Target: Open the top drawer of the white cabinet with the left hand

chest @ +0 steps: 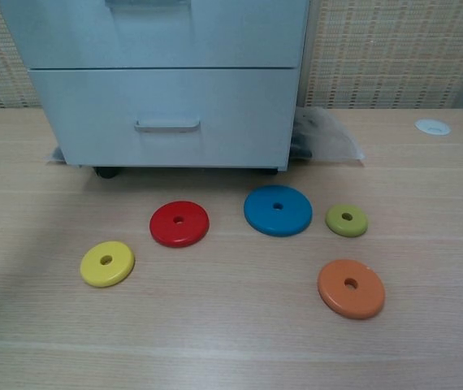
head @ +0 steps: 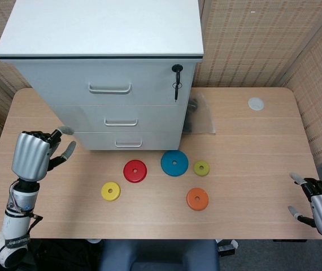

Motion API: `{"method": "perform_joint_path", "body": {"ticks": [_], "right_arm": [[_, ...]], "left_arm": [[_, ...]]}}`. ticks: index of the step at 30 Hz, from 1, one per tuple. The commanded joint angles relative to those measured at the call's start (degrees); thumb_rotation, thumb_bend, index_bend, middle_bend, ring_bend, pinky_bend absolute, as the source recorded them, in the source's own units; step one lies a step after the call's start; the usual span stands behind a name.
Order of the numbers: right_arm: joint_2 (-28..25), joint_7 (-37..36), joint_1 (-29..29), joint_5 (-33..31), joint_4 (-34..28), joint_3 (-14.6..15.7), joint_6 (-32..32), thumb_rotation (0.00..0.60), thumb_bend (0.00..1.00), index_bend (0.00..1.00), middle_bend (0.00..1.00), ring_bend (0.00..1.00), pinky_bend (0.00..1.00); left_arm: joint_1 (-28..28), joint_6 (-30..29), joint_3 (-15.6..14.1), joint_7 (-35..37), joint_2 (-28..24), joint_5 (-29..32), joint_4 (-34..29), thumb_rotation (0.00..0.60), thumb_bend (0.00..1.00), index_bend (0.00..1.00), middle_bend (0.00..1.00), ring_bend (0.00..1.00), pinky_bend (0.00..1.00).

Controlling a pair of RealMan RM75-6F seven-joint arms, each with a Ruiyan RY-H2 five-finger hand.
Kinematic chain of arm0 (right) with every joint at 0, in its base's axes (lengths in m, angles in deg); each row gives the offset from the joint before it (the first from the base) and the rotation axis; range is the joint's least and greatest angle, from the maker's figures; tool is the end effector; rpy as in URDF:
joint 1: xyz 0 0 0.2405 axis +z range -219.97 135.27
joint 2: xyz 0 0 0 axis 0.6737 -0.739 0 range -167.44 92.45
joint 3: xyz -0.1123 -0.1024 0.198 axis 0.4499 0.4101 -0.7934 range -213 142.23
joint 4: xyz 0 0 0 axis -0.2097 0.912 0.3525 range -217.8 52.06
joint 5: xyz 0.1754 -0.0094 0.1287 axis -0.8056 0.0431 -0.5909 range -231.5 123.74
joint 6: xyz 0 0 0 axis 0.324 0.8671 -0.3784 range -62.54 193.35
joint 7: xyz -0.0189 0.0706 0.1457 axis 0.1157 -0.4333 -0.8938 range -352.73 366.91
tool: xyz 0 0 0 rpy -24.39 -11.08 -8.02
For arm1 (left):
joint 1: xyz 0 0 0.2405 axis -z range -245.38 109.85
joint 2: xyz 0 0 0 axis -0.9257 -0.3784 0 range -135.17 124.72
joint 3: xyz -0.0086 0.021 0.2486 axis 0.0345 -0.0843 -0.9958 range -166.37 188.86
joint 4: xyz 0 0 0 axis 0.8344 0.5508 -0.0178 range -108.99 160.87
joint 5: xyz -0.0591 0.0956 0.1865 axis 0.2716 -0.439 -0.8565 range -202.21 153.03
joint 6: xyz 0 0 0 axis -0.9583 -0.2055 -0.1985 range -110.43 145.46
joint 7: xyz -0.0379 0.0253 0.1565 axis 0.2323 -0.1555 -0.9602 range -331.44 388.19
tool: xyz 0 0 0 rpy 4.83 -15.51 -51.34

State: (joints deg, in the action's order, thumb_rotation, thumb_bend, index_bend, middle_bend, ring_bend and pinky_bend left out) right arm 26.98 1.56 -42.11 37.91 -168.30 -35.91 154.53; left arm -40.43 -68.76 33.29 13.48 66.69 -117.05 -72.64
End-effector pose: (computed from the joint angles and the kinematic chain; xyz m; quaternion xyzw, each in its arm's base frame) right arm -0.3299 -0.1663 0.1562 0.6063 -0.3778 0.3863 0.5835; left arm -0.1090 0.3209 0.1653 -0.5796 -0.1409 -0.6144 0.5165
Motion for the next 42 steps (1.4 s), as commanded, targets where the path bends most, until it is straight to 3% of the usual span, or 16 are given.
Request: {"method": "perform_joint_path", "body": {"ticks": [1, 11, 26, 42], "right_arm": [[-0.12, -0.07, 0.08, -0.17, -0.19, 0.09, -0.27, 0.6, 0.16, 0.17, 0.3, 0.21, 0.23], [-0.31, -0.47, 0.24, -0.75, 0.0, 0.2, -1.11, 0.6, 0.16, 0.17, 0.3, 0.21, 0.23], [-0.43, -1.15, 0.13, -1.55, 0.49, 0.26, -1.61, 0.6, 0.16, 0.17, 0.3, 0.21, 0.23], [-0.51, -2.12, -0.33, -2.38, 1.31, 0.24, -1.64, 0.6, 0.16, 0.17, 0.3, 0.21, 0.23]], "left_arm": [[2.62, -1.65, 2.78, -1.24, 2.5, 0.46, 0.38, 0.6, 0.3, 0.5, 1.0, 1.0, 1.0], [9.76, -3.03, 7.06, -3.12, 8.45, 1.51, 5.11, 0.6, 0.29, 0.52, 1.0, 1.0, 1.0], [17.02, -2.39, 9.17, -3.53, 13.44, 4.63, 12.55, 0.6, 0.29, 0.53, 1.0, 1.0, 1.0], [20.99, -3.25, 9.7, -3.5, 14.52, 6.1, 16.72, 0.6, 0.3, 0.53, 1.0, 1.0, 1.0]]}}
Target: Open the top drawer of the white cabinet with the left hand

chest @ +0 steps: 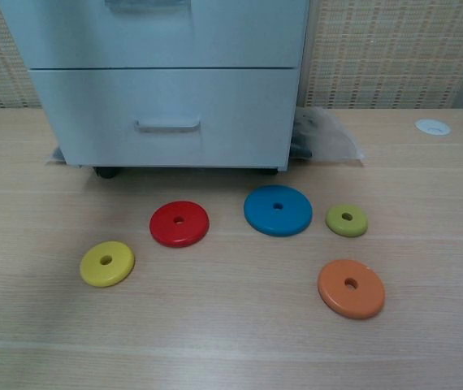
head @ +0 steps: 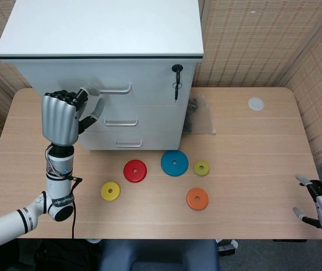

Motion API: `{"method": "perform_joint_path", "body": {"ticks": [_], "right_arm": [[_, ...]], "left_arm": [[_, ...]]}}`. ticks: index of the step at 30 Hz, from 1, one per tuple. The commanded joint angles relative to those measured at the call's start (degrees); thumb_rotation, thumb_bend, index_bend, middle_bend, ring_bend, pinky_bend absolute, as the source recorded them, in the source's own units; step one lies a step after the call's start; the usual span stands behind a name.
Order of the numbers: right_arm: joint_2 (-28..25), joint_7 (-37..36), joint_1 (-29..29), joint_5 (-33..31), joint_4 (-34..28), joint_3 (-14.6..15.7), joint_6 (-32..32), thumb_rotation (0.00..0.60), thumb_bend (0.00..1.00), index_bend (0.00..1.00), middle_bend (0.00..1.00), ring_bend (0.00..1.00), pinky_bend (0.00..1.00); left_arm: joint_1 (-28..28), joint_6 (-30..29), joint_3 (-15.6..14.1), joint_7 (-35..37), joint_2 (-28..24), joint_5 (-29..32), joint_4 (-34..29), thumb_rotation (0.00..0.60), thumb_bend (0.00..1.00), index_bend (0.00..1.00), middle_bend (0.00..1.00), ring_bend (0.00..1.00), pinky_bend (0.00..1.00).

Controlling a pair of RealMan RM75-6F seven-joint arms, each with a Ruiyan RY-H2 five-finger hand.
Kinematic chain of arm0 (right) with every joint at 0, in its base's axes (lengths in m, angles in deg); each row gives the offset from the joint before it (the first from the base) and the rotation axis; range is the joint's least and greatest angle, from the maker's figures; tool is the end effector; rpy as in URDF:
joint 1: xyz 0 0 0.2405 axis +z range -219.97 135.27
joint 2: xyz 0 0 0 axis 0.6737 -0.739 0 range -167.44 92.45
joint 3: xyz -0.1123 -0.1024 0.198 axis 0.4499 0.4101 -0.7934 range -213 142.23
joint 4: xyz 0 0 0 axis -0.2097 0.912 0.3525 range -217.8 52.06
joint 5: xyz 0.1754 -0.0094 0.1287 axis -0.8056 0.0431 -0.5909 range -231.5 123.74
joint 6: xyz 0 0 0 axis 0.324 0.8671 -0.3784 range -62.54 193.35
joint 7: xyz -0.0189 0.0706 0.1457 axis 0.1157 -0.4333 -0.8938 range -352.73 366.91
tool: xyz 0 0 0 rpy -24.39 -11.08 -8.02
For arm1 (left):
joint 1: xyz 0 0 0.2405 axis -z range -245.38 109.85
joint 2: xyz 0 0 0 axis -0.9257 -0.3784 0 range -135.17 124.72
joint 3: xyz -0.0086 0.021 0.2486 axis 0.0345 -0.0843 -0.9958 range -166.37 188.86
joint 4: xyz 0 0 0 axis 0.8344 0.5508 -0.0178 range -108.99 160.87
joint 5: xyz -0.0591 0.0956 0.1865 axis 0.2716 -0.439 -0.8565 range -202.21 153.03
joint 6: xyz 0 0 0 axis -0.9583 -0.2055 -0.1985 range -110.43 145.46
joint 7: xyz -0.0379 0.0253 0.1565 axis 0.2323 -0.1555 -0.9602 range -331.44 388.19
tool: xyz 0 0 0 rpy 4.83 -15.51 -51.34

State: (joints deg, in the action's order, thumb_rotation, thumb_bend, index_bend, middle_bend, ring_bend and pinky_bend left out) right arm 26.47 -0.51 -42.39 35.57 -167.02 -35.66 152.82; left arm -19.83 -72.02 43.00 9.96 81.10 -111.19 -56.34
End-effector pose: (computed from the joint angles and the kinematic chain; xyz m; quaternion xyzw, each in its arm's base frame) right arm -0.3442 -0.1637 0.1603 0.5965 -0.3983 0.3690 0.5911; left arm -0.0102 0.3873 0.1614 -0.4814 -0.0655 -0.7065 0.5147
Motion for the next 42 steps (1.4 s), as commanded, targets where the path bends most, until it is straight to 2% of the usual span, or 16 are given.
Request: {"method": "perform_joint_path", "body": {"ticks": [1, 18, 24, 42], "right_arm": [[0.0, -0.09, -0.11, -0.08, 0.05, -0.02, 0.13, 0.6, 0.16, 0.17, 0.3, 0.21, 0.23], [0.33, -0.87, -0.41, -0.51, 0.88, -0.06, -0.02, 0.6, 0.16, 0.17, 0.3, 0.21, 0.23], [0.36, -1.04, -0.45, -0.66, 1.09, -0.08, -0.15, 0.6, 0.16, 0.17, 0.3, 0.21, 0.23], [0.47, -1.09, -0.33, -0.76, 1.11, -0.2, -0.46, 0.6, 0.16, 0.17, 0.3, 0.21, 0.23]], "left_arm": [[0.56, 0.06, -0.06, -0.03, 0.12, 0.34, 0.59, 0.6, 0.29, 0.53, 1.0, 1.0, 1.0], [3.02, 0.57, -0.57, -0.44, 0.72, 3.0, 2.9, 0.6, 0.3, 0.53, 1.0, 1.0, 1.0], [3.38, -0.03, -0.82, -0.31, 0.84, 3.31, 3.28, 0.6, 0.33, 0.55, 1.0, 1.0, 1.0], [3.26, -0.96, -2.29, -0.26, 0.12, 3.59, 2.39, 0.6, 0.35, 0.55, 1.0, 1.0, 1.0]]}}
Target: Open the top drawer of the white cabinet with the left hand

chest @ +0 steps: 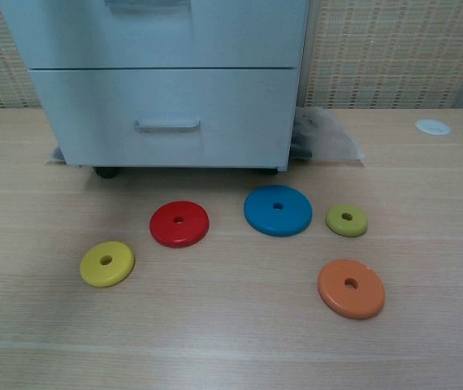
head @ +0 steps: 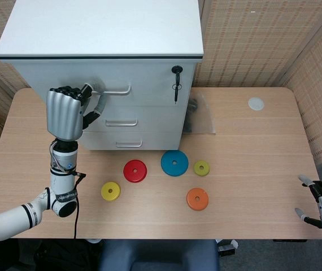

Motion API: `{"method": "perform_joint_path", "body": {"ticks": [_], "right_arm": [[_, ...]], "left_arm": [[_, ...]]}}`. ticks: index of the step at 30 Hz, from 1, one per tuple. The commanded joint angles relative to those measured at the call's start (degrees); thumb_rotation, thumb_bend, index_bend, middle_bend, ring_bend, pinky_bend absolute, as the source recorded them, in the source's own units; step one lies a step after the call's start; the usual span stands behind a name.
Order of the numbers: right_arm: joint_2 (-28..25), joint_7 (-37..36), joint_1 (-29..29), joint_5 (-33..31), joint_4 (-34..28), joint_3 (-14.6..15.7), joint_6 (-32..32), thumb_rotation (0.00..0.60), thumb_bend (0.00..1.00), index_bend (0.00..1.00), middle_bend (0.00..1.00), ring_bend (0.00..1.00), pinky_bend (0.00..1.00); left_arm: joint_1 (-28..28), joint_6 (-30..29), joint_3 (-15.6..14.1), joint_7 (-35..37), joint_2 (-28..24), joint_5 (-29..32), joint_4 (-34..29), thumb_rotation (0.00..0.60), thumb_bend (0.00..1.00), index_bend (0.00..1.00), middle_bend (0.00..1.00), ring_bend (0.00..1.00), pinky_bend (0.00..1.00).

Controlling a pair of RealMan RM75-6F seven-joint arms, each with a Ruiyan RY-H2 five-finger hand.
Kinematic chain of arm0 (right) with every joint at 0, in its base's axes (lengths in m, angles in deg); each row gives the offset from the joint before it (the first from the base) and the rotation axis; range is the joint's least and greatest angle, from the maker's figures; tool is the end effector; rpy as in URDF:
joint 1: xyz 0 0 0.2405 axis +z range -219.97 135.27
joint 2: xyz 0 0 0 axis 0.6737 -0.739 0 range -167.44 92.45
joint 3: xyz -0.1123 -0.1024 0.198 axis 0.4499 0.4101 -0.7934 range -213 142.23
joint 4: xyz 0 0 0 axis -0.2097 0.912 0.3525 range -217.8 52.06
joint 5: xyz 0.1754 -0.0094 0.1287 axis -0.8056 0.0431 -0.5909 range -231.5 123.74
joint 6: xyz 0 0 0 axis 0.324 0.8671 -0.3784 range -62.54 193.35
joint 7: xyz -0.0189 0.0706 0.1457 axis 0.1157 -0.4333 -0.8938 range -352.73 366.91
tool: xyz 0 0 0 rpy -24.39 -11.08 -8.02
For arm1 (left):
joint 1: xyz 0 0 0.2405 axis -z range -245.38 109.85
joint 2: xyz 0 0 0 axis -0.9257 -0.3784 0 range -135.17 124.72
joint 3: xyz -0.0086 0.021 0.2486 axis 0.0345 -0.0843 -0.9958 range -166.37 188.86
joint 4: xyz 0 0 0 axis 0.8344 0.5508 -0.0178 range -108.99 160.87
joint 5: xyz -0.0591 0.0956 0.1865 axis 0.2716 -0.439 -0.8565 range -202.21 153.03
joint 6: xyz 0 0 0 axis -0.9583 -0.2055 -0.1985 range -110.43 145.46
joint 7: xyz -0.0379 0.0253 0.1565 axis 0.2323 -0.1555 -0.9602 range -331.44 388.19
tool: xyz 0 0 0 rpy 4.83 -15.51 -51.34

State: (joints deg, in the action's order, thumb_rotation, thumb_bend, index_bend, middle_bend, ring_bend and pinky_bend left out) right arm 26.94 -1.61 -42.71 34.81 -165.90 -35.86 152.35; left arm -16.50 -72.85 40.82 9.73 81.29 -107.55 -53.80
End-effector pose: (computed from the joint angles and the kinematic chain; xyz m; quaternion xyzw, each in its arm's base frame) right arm -0.3505 -0.1624 0.1604 0.5898 -0.4059 0.3662 0.5944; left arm -0.0058 0.3974 0.1570 -0.4850 -0.0669 -0.6983 0.5222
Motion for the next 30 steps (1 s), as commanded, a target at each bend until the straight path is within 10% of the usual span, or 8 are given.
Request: {"method": "perform_joint_path", "body": {"ticks": [1, 30], "right_arm": [[-0.01, 0.03, -0.02, 0.01, -0.03, 0.0, 0.02, 0.6, 0.16, 0.17, 0.3, 0.21, 0.23], [-0.14, 0.67, 0.17, 0.15, -0.73, -0.1, -0.15, 0.6, 0.16, 0.17, 0.3, 0.21, 0.23]], "left_arm": [[-0.08, -0.22, -0.16, -0.05, -0.12, -0.1, -0.24, 0.6, 0.35, 0.55, 1.0, 1.0, 1.0], [-2.54, -3.51, -2.5, -0.94, -2.21, -3.26, -6.21, 0.6, 0.35, 0.55, 1.0, 1.0, 1.0]]}}
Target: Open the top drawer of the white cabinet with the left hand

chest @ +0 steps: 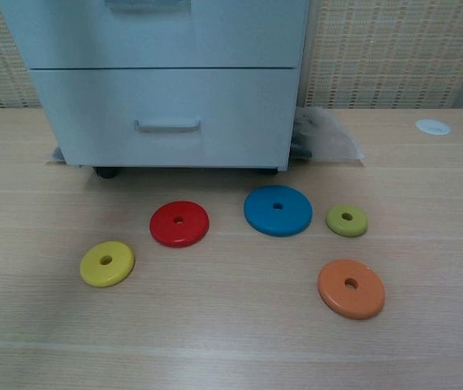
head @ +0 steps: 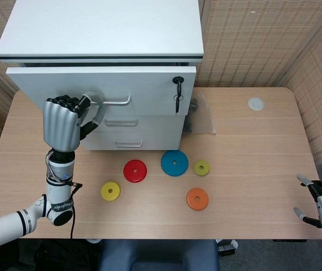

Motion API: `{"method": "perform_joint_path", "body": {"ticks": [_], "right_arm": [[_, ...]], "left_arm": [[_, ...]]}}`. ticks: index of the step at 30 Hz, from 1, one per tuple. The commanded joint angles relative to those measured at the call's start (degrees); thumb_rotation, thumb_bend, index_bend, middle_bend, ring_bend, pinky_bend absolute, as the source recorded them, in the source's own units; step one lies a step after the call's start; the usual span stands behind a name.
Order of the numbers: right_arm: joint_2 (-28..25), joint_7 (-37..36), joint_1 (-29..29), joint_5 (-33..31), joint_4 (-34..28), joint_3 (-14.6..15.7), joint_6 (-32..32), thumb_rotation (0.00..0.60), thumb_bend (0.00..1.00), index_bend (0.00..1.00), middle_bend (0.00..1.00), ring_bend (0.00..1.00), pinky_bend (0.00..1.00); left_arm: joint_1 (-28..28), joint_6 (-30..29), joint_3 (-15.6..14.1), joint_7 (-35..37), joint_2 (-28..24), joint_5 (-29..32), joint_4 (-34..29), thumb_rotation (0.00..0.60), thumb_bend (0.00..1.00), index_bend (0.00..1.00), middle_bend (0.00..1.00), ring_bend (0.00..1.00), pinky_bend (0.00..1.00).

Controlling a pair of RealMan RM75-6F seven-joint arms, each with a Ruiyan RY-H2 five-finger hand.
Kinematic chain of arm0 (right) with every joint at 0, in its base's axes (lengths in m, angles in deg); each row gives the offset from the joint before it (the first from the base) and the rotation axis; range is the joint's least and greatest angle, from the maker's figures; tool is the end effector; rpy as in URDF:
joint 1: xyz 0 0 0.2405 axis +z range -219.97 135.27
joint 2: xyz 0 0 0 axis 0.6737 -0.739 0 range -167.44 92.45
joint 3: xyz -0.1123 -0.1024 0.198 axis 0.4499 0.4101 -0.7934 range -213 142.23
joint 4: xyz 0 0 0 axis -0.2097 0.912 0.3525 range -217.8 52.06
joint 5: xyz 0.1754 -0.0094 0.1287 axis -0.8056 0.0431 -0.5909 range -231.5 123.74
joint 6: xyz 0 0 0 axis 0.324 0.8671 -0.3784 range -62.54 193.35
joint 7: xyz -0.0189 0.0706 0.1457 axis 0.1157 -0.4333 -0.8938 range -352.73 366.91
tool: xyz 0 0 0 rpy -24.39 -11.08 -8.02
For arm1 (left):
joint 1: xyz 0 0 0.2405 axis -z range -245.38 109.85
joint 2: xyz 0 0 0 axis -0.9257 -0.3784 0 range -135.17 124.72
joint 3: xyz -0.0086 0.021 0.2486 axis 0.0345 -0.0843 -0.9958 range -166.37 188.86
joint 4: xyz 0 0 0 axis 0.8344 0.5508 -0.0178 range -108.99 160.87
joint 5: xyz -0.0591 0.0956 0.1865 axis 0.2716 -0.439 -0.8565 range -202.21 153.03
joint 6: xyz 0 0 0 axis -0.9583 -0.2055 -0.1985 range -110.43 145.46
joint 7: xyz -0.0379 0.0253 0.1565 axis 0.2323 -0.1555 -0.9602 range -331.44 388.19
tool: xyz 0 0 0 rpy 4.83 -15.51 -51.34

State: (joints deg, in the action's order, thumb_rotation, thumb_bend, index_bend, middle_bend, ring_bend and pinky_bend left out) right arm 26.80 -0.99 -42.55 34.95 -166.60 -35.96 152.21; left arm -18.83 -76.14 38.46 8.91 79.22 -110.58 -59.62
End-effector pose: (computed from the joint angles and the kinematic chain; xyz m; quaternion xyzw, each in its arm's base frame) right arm -0.3477 -0.1638 0.1595 0.5916 -0.4047 0.3668 0.5930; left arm -0.0083 0.3725 0.1591 -0.4863 -0.0580 -0.7123 0.5028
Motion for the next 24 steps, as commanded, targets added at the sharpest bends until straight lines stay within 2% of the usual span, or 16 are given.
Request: {"method": "perform_joint_path", "body": {"ticks": [1, 24], "right_arm": [[-0.02, 0.06, 0.02, 0.02, -0.07, 0.0, 0.0, 0.6, 0.16, 0.17, 0.3, 0.21, 0.23], [-0.31, 0.97, 0.32, 0.27, -0.99, 0.0, -0.2, 0.6, 0.16, 0.17, 0.3, 0.21, 0.23]], "left_arm": [[-0.32, -0.36, -0.18, -0.19, -0.21, -0.39, -0.59, 0.6, 0.35, 0.55, 1.0, 1.0, 1.0], [-3.75, -3.59, -1.49, -0.51, -2.84, -4.8, -6.94, 0.6, 0.35, 0.55, 1.0, 1.0, 1.0]]}}
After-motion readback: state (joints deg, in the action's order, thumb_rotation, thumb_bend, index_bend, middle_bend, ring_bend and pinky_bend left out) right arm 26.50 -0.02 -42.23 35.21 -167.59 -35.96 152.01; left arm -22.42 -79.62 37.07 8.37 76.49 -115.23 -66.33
